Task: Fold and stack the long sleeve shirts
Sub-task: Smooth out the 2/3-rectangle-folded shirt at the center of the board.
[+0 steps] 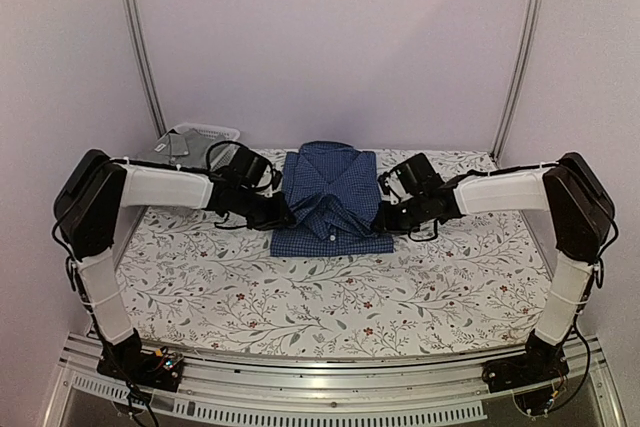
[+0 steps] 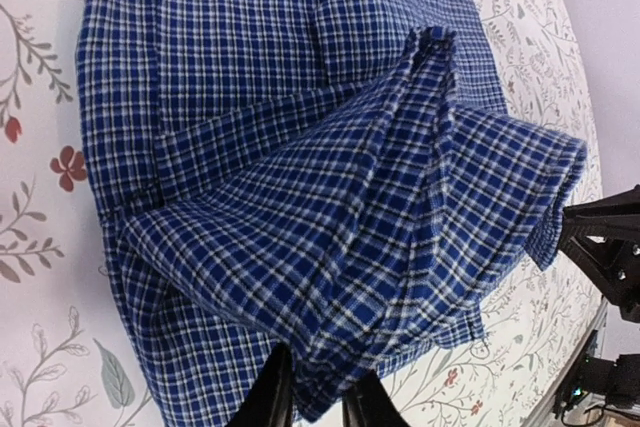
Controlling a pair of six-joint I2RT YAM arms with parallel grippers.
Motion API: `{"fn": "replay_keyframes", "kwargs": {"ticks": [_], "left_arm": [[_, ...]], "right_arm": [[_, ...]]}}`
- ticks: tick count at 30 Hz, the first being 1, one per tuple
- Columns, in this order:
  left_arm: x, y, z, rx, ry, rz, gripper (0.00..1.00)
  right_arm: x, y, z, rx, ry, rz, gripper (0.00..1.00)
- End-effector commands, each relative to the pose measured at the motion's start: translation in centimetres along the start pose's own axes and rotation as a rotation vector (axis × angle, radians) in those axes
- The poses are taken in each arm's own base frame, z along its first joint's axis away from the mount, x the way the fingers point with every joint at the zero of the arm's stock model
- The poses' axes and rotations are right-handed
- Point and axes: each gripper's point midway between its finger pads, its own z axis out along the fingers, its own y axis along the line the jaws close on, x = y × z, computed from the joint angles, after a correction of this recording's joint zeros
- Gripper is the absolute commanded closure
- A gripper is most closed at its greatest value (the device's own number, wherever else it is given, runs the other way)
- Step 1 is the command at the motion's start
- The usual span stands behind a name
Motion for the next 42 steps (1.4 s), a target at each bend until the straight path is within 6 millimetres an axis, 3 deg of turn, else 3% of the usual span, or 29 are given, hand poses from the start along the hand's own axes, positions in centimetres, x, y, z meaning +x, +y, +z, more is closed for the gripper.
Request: {"fn": "replay_keyframes", "kwargs": {"ticks": [1, 6, 11, 14, 17, 22, 25, 29, 35, 42], "left_arm": [[-2.4, 0.4, 0.3, -0.018, -0.03, 0.015, 0.85], [-4.7, 1.3, 1.0, -0.024, -0.052, 0.0, 0.88], [-7.3, 1.5, 1.7, -0.003, -0.077, -0.017, 0.89], [-8.8, 1.8, 2.6, 0.007, -0.085, -0.029, 0.89], [-9.7, 2.2, 3.4, 0.005, -0.075, -0.036, 0.83], [-11.1, 2.7, 2.8, -0.009, -0.102, -0.04, 0.51], [-11.7, 3.1, 1.4, -0.024, -0.129, -0.041, 0.44], [-11.8, 3.5, -0.4, -0.052, -0.157, -0.027, 0.41], [-9.9, 3.3, -2.3, -0.034, -0.156, -0.033, 0.41], [-7.7, 2.7, -3.2, 0.004, -0.147, -0.041, 0.42]], "right_arm": [[-1.8, -0.2, 0.9, 0.041, -0.022, 0.014, 0.92], [-5.2, -1.8, 1.2, 0.076, -0.078, 0.055, 1.0], [-9.2, -3.7, 1.7, 0.087, -0.134, 0.093, 1.0], [-12.0, -3.8, 2.1, 0.071, -0.165, 0.085, 1.0], [-13.5, -4.0, 2.8, 0.075, -0.165, 0.06, 0.83], [-15.0, -4.3, 2.4, 0.106, -0.17, 0.028, 0.58], [-15.2, -4.3, 1.3, 0.131, -0.175, 0.005, 0.51], [-14.0, -4.3, -0.2, 0.141, -0.164, -0.007, 0.5], [-11.5, -1.6, -3.1, 0.115, -0.182, -0.038, 0.56], [-7.5, -0.1, -3.6, 0.063, -0.158, -0.02, 0.63]]}}
